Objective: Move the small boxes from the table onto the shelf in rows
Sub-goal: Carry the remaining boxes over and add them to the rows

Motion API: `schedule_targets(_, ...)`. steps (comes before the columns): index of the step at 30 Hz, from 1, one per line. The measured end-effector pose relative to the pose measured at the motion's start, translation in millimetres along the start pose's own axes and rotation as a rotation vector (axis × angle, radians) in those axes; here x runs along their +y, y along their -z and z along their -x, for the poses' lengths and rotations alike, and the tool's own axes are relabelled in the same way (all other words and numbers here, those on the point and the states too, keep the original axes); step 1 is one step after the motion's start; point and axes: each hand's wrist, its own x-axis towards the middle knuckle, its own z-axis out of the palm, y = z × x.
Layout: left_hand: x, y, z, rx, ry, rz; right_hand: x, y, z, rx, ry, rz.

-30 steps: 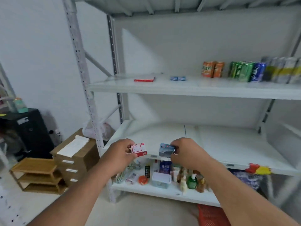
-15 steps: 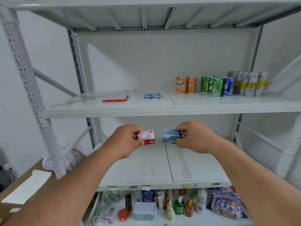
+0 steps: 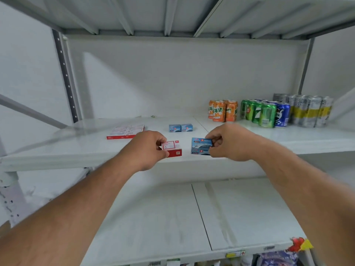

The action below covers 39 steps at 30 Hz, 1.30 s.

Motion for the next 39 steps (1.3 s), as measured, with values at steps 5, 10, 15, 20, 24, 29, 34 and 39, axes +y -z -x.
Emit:
schedule_targets(5,-2.4,-7.0,-51.3,0.012,0.017,-0.036,25.0,3.6,-57.6,-0.013,0.034,0.015)
schedule_targets(10,-1.4,-23.5,-97.2,0.005,0.068,-0.068,57.0,0.2,-109.5,-0.038,0.087,0.005)
schedule_targets(15,-2.2,-41.8,-135.2,0.013,0.109,-0.123,84.5,-11.3,-158.0,-0.093,0.129,-0.016)
schedule_targets(20,-9.3,-52.3,-161.4,-0.003,0.144,-0.161,98.3,-22.5,-192.4,-0.149,0.158,-0.024)
schedule_targets(24,-15.0,-54.6,-176.6,-0.023,0.155,-0.176,102.7,-30.2,-212.7,-0.167,0.161,-0.029)
schedule_targets(29,-24.4,-56.0,-188.6,-0.058,0.136,-0.201,102.6,-38.0,-228.7,-0.201,0.149,0.003)
schedule_targets(34,-29.1,-57.6,-196.5,-0.08,0.124,-0.212,101.4,-43.8,-235.7,-0.21,0.128,0.011)
schedule_targets(39,-33.6,-61.2,-199.4,-0.076,0.128,-0.225,99.5,-51.9,-236.5,-0.19,0.112,0.023)
